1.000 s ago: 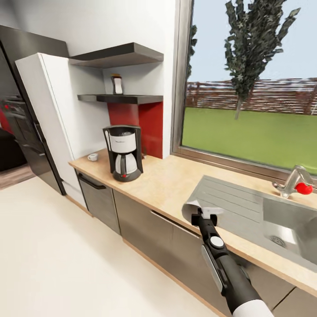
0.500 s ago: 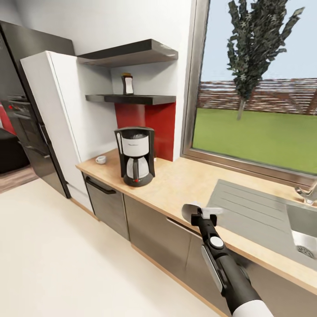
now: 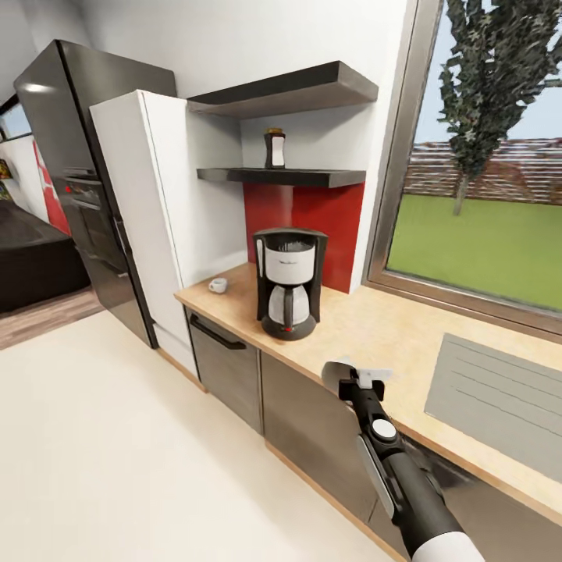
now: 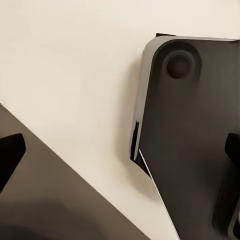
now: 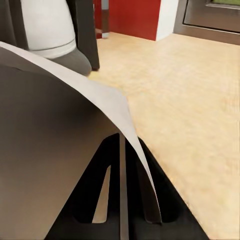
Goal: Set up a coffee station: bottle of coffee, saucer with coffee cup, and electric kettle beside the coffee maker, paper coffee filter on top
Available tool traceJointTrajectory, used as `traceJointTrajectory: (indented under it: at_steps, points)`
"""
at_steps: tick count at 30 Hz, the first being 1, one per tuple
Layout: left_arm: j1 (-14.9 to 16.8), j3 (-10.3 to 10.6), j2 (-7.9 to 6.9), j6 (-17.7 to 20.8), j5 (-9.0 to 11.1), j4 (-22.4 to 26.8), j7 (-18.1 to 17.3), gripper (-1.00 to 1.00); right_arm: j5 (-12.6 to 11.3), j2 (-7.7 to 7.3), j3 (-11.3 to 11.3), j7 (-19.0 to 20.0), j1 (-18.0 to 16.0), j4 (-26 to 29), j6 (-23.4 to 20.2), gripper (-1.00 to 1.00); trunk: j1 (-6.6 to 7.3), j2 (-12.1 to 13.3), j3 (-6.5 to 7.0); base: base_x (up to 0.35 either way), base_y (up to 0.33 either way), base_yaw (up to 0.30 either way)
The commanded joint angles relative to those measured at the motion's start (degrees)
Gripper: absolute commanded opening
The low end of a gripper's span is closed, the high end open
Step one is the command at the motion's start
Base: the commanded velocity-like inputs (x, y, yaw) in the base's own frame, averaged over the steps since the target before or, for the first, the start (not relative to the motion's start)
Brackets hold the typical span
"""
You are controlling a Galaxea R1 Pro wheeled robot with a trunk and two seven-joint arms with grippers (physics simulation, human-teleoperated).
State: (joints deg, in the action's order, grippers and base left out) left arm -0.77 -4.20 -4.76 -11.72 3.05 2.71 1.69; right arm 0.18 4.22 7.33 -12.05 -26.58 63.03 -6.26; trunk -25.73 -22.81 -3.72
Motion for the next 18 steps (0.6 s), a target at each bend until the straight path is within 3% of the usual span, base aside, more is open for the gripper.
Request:
traceJointTrajectory:
  at_steps: [1,18]
  points:
    - [-0.03,-0.37,0.01,-0.06,0.20,0.10,-0.11,1.00,-0.18,-0.01,0.14,-0.34,-0.05,0.07,-0.33,-1.00,-0.06,-0.11,-0.11,0.190,0.295,0.038]
    - [-0.03,-0.37,0.05,-0.06,0.20,0.19,-0.11,1.00,-0.18,-0.01,0.14,-0.34,-0.05,0.11,-0.33,-1.00,-0.06,-0.11,-0.11,0.191,0.295,0.004]
